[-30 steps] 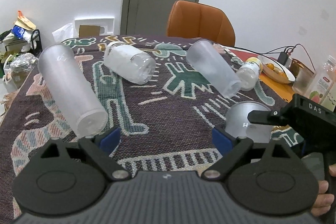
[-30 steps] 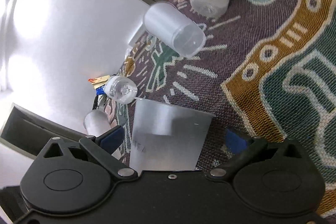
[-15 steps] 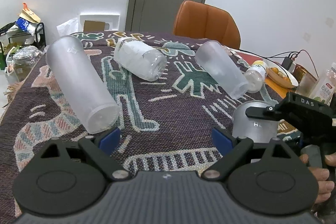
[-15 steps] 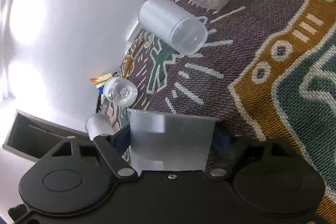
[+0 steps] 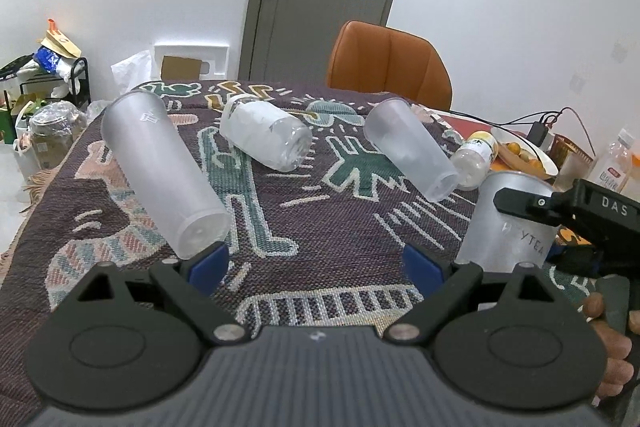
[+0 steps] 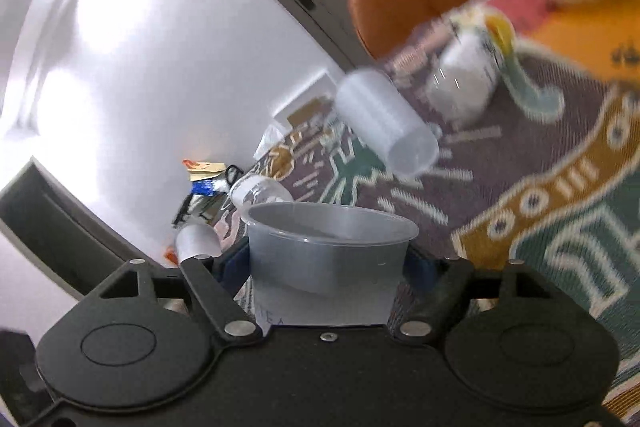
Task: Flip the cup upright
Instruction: 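Rotate the held HEYTEA cup with the left gripper, rim turning upward, then lower the upright HEYTEA cup onto the rug with the left gripper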
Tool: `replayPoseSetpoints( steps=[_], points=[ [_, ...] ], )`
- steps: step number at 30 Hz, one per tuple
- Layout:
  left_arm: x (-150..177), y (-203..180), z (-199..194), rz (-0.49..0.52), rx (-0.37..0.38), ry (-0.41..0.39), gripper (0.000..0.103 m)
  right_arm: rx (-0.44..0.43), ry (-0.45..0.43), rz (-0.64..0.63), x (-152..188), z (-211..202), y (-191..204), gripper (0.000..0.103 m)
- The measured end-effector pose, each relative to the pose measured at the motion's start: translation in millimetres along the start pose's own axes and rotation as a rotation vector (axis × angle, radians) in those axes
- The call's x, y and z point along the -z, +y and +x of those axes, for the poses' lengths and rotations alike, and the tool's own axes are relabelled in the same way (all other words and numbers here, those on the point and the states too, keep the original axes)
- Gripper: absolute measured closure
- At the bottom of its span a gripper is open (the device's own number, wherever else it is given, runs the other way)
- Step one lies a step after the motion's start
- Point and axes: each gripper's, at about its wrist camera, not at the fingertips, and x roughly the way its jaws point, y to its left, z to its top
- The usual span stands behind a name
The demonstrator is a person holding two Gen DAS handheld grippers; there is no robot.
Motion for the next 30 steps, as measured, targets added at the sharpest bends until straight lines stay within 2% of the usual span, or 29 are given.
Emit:
replayPoseSetpoints(
  steps=[6, 12, 26, 30],
  points=[
    [1.6, 6.7, -9.9, -0.013, -0.014, -0.019, 0.010, 0.059, -0.102, -0.243, 3.9, -7.5, 38.8, 0.029],
    [5.2, 23.2, -16.3, -0.081, -0.011, -0.011, 0.010, 0.082, -0.158, -0.396, 7.5, -6.7, 63.1, 0.029],
    [16.5, 50.7, -24.9, -0.133, -0.036, -0.026, 0.010, 0.145, -0.176, -0.650, 37.6, 6.4, 98.9, 0.028],
    [22.2, 52.1, -23.6, -0.134, -0.043, -0.010, 0.010, 0.153, -0.125, -0.659, 41.6, 10.8, 99.2, 0.019]
  ],
)
